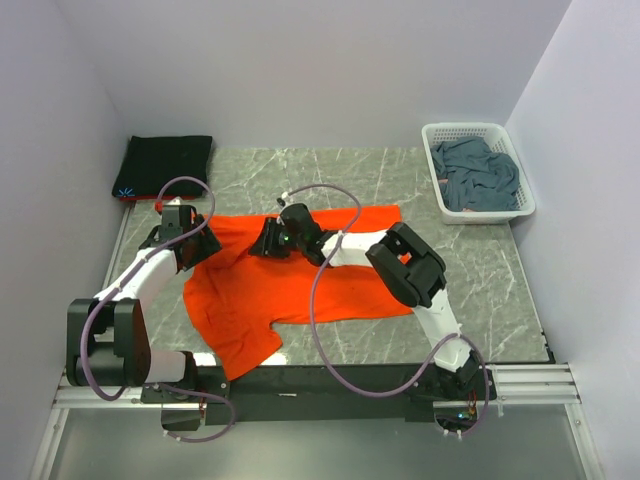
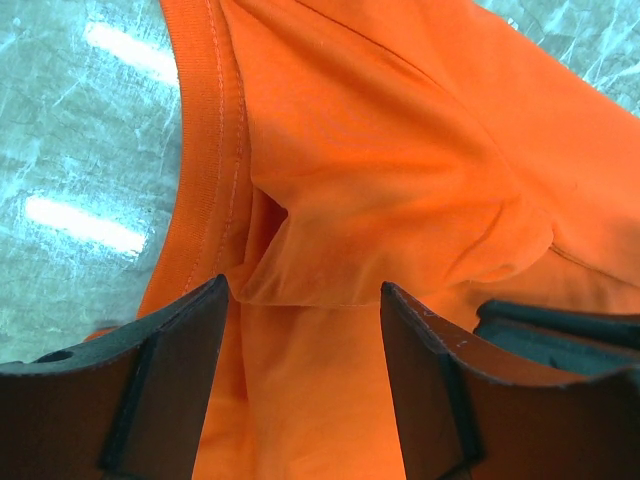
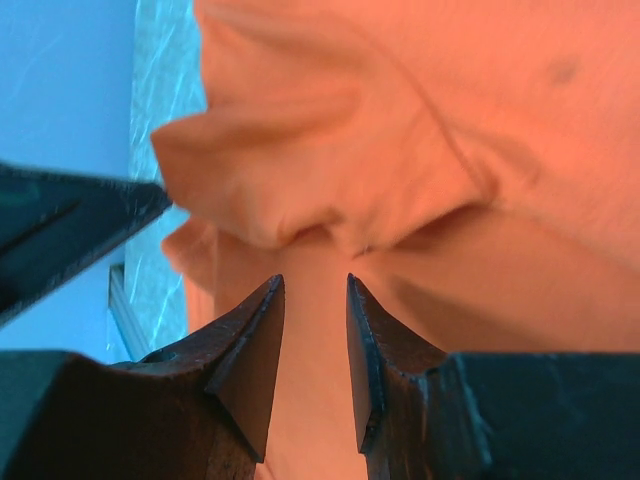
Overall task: Fold and stack the t-shirts
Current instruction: Fold the tshirt
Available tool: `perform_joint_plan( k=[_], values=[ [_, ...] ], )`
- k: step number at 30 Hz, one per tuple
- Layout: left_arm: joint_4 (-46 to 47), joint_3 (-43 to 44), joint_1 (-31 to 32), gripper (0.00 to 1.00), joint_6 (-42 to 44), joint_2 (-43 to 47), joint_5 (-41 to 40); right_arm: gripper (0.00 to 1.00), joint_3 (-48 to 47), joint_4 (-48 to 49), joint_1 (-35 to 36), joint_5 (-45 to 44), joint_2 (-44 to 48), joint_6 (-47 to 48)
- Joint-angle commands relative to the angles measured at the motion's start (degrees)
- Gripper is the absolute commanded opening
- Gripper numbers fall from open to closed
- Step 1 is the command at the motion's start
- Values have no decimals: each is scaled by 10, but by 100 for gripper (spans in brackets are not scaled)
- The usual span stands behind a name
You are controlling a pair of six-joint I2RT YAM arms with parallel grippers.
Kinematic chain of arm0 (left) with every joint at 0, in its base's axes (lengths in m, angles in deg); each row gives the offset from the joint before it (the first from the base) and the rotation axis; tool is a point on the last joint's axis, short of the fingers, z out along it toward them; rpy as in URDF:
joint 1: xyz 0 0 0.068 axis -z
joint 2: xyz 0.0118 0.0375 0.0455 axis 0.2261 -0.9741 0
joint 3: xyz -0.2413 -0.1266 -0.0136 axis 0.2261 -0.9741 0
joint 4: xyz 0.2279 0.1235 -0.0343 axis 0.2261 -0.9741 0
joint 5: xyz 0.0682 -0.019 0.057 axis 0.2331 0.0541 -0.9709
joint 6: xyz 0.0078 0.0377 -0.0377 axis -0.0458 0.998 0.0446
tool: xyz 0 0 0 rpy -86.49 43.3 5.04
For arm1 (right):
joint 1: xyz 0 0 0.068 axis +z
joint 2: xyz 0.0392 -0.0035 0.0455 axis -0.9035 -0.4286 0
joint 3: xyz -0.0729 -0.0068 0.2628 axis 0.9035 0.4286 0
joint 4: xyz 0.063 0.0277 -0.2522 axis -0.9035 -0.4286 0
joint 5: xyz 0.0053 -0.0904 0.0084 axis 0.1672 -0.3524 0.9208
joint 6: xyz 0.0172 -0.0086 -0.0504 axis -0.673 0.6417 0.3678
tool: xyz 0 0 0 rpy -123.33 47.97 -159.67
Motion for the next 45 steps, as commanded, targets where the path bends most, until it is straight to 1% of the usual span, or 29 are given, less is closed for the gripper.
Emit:
perform_joint_plan(
  k=[1,8,22,32,35,38,39,41,42,45],
  values=[
    [12,18,-2,68,8,-1,9,38,-34,-14,3,-42,-9,-2],
    [11,16,-1,68,10,5,7,38,-56,-42,11,-68,-29,-5],
    [10,14,-2,68,13,3,15,39,-86,-35,15,-71,-59,-2],
    [9,15,-1,68,15,-3,20,38,-98,-20,16,-66,-56,6],
    [7,15,-1,68,15,-8,20,33,-100,-21,16,-67,-55,3],
    [6,19,-1,69,16,-13,17,24,-86,-12,16,-68,-45,3],
    [6,20,-1,69,17,-14,17,19,-83,-12,16,-69,-42,3],
    [3,21,-1,69,17,-18,16,14,-74,-12,15,-70,-31,5],
    [2,22,-1,69,17,-20,15,9,-70,-13,17,-69,-28,5],
    [-2,24,-1,70,18,-25,9,0,-60,-16,15,-68,-11,3]
  ],
)
